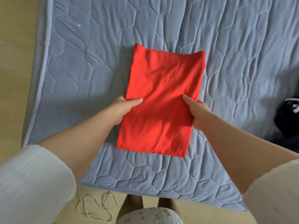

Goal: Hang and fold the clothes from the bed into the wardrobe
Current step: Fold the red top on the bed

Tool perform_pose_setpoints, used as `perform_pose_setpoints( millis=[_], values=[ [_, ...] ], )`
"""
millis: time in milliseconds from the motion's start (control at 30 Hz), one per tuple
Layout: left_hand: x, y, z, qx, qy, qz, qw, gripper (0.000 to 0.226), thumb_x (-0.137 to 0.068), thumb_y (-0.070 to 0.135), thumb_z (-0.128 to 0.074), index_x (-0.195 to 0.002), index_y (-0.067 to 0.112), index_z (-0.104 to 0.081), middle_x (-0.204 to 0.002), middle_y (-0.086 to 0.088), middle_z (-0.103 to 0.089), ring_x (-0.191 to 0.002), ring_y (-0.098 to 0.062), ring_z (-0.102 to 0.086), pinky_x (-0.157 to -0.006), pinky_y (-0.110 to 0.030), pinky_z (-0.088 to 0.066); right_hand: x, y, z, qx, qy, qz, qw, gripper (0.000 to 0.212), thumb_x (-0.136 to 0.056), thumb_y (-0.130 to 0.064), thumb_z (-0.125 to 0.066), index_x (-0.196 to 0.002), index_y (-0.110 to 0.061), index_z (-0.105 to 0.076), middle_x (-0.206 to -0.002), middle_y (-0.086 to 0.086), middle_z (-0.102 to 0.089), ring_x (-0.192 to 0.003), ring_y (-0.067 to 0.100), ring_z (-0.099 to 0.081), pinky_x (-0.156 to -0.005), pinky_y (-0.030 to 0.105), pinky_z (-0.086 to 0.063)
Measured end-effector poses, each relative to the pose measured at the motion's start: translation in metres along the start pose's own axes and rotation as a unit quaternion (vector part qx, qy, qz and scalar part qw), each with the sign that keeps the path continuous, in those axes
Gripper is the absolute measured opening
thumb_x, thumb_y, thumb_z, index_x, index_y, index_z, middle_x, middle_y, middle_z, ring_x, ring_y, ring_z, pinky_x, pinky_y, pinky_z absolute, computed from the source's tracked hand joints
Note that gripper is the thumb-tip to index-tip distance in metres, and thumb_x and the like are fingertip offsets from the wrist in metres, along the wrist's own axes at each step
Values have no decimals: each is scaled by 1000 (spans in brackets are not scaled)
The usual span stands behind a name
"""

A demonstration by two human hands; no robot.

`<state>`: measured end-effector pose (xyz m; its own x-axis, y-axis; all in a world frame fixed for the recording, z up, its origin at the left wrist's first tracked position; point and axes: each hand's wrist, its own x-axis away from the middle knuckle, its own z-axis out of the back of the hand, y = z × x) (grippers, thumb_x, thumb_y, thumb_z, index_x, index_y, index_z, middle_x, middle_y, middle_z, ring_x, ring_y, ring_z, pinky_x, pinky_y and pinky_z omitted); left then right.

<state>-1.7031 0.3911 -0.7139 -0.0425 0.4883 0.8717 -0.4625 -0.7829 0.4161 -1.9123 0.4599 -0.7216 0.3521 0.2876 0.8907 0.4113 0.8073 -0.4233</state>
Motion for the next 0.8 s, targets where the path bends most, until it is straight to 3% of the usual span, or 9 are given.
perform_pose_setpoints(
  millis=[100,233,333,400,500,567,667,800],
  values=[
    [9,8,9,45,-37,-7,998,30,-82,24,-69,-108,11,-64,-91,-5,-67,-79,-18,-64,-72,-27,-50,9,-6,6,-14,4,6,1000,20,-81,-33,-71,-87,-17,-60,-98,6,-66,-87,22,-64,-84,39,-54],
    [34,35,19,116,-52,-55,990,30,-85,17,-65,-114,10,-62,-80,1,-69,-72,-13,-65,-72,-25,-53,31,-32,13,-62,-3,29,998,20,-84,-34,-68,-82,-17,-59,-75,-2,-64,-65,12,-62,-66,31,-54],
    [61,64,24,165,-68,-120,977,21,-87,10,-61,-107,11,-62,-72,6,-71,-63,-5,-67,-59,-17,-54,52,-60,19,-83,7,64,994,23,-85,-38,-65,-91,-18,-56,-80,-5,-62,-71,10,-60,-73,31,-50],
    [78,81,30,167,-71,-162,970,23,-86,8,-61,-109,8,-61,-79,4,-70,-69,-6,-67,-67,-18,-54,70,-80,24,-90,16,92,992,24,-84,-40,-65,-94,-20,-56,-80,-8,-61,-73,7,-59,-75,28,-49],
    [100,93,40,152,-75,-204,964,23,-84,2,-62,-106,9,-61,-86,2,-68,-78,-9,-64,-83,-24,-50,96,-101,33,-123,-7,126,984,12,-85,-32,-64,-81,-22,-60,-80,-9,-64,-72,5,-60,-63,22,-47],
    [111,88,43,125,-68,-220,965,28,-80,-5,-63,-102,12,-60,-80,8,-68,-73,-4,-64,-79,-18,-50,109,-100,38,-122,-23,126,984,4,-84,-27,-60,-81,-25,-59,-86,-9,-63,-76,6,-58,-64,23,-44],
    [121,61,42,42,-54,-198,978,39,-73,-10,-68,-101,16,-59,-79,10,-66,-69,0,-62,-63,-7,-49,116,-73,49,-77,-17,87,993,6,-83,-25,-56,-76,-24,-55,-80,-8,-56,-71,7,-51,-64,25,-37],
    [123,3,33,-11,-77,-124,989,32,-72,5,-76,-96,20,-63,-89,7,-67,-77,1,-60,-67,-9,-45,116,-15,61,1,2,17,1000,9,-82,-31,-61,-84,-23,-58,-87,-6,-57,-85,12,-51,-68,30,-33]
  ],
)
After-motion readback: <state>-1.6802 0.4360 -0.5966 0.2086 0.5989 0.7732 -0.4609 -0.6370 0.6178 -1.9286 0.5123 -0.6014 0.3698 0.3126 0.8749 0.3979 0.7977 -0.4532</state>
